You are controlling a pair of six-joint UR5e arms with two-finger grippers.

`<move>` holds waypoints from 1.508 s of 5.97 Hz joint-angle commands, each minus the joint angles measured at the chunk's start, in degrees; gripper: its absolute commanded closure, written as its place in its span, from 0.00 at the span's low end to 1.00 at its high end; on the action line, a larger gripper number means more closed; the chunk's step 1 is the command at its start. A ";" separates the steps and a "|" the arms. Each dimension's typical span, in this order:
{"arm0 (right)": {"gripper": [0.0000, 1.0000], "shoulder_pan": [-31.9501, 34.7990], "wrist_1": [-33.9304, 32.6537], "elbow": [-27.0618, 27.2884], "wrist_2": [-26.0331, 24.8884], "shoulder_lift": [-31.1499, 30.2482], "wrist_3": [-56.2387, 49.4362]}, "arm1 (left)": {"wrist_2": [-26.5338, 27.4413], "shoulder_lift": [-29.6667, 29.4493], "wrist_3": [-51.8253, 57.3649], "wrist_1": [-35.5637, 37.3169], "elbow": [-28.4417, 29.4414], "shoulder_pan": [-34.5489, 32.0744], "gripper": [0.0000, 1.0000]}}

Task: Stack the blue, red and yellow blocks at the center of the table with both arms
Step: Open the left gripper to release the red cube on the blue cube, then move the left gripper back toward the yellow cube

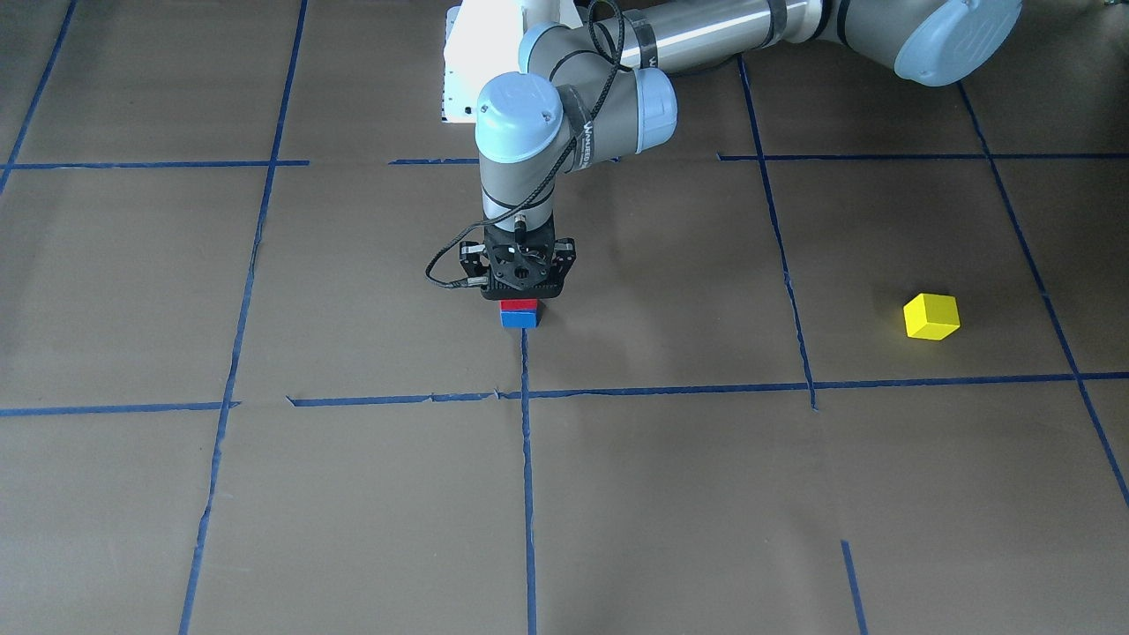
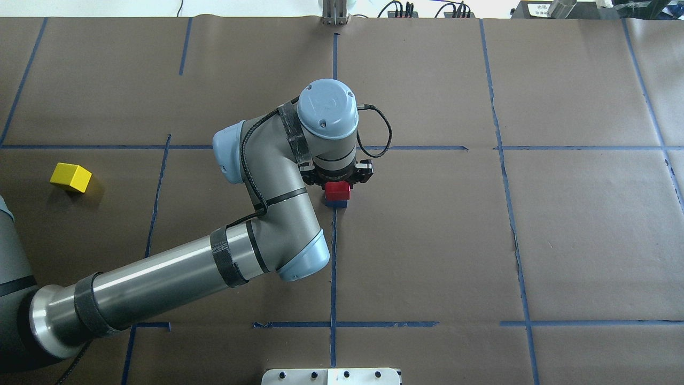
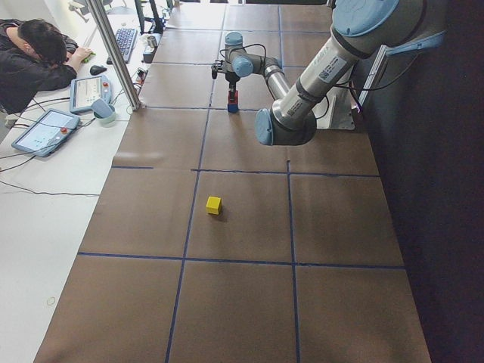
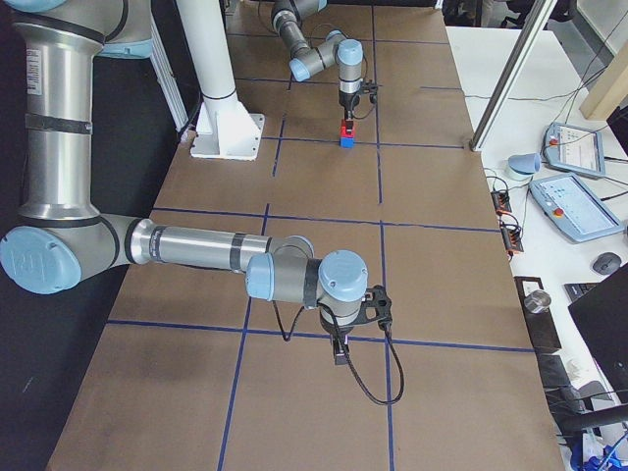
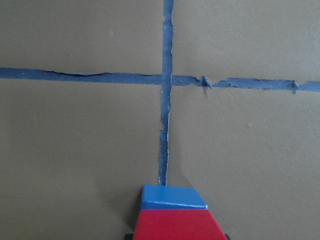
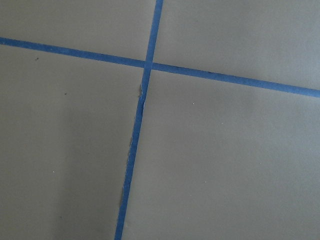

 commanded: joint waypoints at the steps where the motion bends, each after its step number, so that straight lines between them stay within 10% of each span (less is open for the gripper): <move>1: 0.00 0.00 0.02 0.00 0.00 -0.05 0.00 | 0.17 0.00 0.14 -0.01 0.01 0.00 0.41; 3: 0.00 0.00 0.02 0.09 0.00 -0.05 0.00 | 1.67 -0.09 0.14 -0.97 -0.08 0.00 0.01; 7: 0.00 0.00 0.02 0.09 0.00 -0.05 0.08 | -3.75 2.62 8.00 7.40 -7.33 -6.74 0.00; 9: 0.00 0.00 -0.06 0.00 0.00 -0.14 0.00 | -6.39 18.20 17.40 8.25 -22.34 -12.19 0.00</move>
